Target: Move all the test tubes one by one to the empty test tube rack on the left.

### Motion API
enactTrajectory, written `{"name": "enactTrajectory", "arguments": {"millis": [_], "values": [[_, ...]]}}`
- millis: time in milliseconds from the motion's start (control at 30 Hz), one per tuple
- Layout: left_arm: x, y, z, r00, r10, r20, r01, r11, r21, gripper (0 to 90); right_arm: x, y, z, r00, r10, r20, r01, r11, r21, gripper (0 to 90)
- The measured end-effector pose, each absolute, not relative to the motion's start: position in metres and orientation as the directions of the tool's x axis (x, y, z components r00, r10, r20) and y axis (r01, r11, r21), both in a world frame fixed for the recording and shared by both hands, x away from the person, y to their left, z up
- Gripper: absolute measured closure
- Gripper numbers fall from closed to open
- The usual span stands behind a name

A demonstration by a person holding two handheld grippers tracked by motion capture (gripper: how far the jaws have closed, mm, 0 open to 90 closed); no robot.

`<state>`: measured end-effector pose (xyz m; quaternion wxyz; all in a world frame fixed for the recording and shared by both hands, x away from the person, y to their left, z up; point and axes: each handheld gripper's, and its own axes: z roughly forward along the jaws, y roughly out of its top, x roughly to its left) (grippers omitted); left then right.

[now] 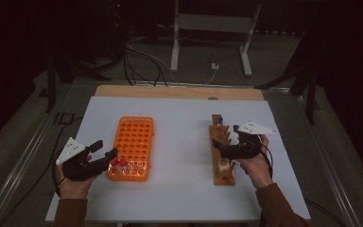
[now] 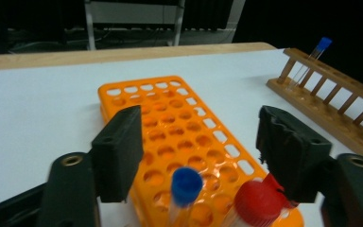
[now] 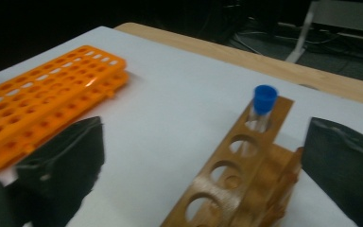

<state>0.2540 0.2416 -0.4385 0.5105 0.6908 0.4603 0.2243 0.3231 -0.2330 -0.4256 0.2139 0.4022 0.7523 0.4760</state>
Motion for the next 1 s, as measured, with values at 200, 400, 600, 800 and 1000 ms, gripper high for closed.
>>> {"name": "enactTrajectory", "arguments": {"millis": [200, 400, 600, 800, 1000], "values": [[0.255, 0.229, -0.431, 0.463, 0.874, -0.146, 0.391, -0.053, 0.919, 16.6, 0.343, -0.235, -0.428, -0.557, 0.830, 0.033, 0.422, 0.248, 0.872, 6.3], [0.257, 0.218, -0.425, 0.465, 0.874, -0.144, 0.381, -0.051, 0.923, 2.2, 0.363, -0.234, -0.434, -0.535, 0.843, 0.044, 0.459, 0.246, 0.854, 18.5], [0.261, 0.209, -0.427, 0.469, 0.872, -0.138, 0.390, -0.065, 0.918, 0.6, 0.376, -0.227, -0.444, -0.508, 0.861, -0.002, 0.453, 0.269, 0.850, 44.1], [0.262, 0.204, -0.428, 0.471, 0.872, -0.134, 0.390, -0.070, 0.918, 0.6, 0.388, -0.223, -0.449, -0.475, 0.880, -0.011, 0.475, 0.267, 0.838, 56.7], [0.262, 0.205, -0.429, 0.471, 0.872, -0.134, 0.392, -0.071, 0.917, 0.6, 0.394, -0.219, -0.448, -0.466, 0.885, -0.018, 0.489, 0.275, 0.828, 67.9]]}}
